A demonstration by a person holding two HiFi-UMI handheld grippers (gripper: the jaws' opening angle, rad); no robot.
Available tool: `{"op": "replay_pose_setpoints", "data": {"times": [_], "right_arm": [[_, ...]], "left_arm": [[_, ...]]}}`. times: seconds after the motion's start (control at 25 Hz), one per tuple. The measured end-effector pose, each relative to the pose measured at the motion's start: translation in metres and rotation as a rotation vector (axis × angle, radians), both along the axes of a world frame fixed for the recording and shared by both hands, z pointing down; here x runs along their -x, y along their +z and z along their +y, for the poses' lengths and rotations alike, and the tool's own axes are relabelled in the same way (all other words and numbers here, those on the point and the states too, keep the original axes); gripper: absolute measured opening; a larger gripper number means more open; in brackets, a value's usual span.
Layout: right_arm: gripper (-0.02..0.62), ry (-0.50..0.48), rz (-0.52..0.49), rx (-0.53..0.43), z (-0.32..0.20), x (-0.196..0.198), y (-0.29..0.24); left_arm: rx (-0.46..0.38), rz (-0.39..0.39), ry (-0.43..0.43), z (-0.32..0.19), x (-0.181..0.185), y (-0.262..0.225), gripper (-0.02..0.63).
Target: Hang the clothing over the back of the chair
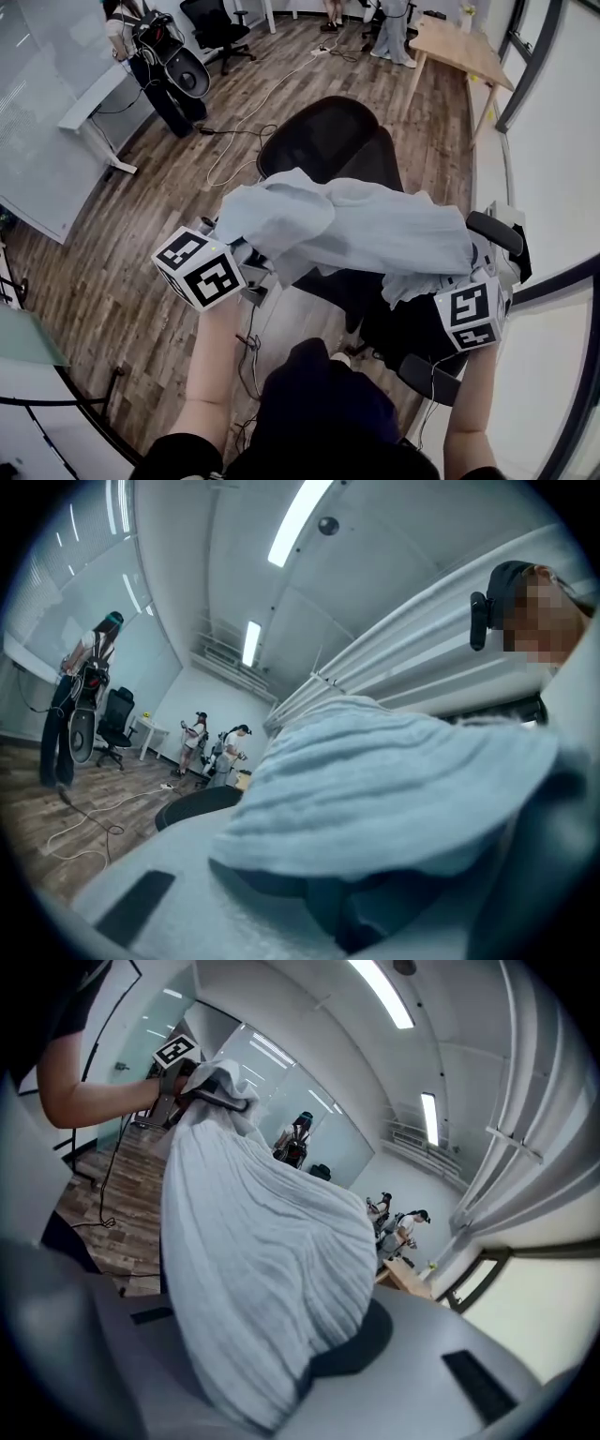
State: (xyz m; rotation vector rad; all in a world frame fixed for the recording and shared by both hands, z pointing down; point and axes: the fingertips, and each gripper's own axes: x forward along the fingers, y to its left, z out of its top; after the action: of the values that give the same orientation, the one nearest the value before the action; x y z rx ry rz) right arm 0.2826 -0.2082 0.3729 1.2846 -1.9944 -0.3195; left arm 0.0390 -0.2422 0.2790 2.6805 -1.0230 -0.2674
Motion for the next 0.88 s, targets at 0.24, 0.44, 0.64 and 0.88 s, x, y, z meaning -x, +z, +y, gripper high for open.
{"op": "replay_pose_setpoints", "data": {"times": [0.24, 0.44, 0.64, 0.88], "right_arm": [[0.041, -0.065, 0.032, -0.017, -0.014, 0.030, -0.012], [0.041, -0.080, 0.034, -0.006, -0.032, 0.048, -0.012], [0.042, -0.075, 0.046, -0.007, -0.056, 0.068, -0.018], [0.043, -0.050, 0.068, -0.011, -0.133, 0.087, -0.063]], "left_arm": [[-0.015, 0.023, -0.042, 0.000, 0.027, -0.010, 0.018], [-0.023, 0.024, -0.036, -0.019, 0.043, -0.020, 0.018], [-0.047, 0.017, -0.018, -0.046, 0.060, -0.032, 0.018], [-0.051, 0.045, 0.009, -0.133, 0.080, -0.075, 0.018]]}}
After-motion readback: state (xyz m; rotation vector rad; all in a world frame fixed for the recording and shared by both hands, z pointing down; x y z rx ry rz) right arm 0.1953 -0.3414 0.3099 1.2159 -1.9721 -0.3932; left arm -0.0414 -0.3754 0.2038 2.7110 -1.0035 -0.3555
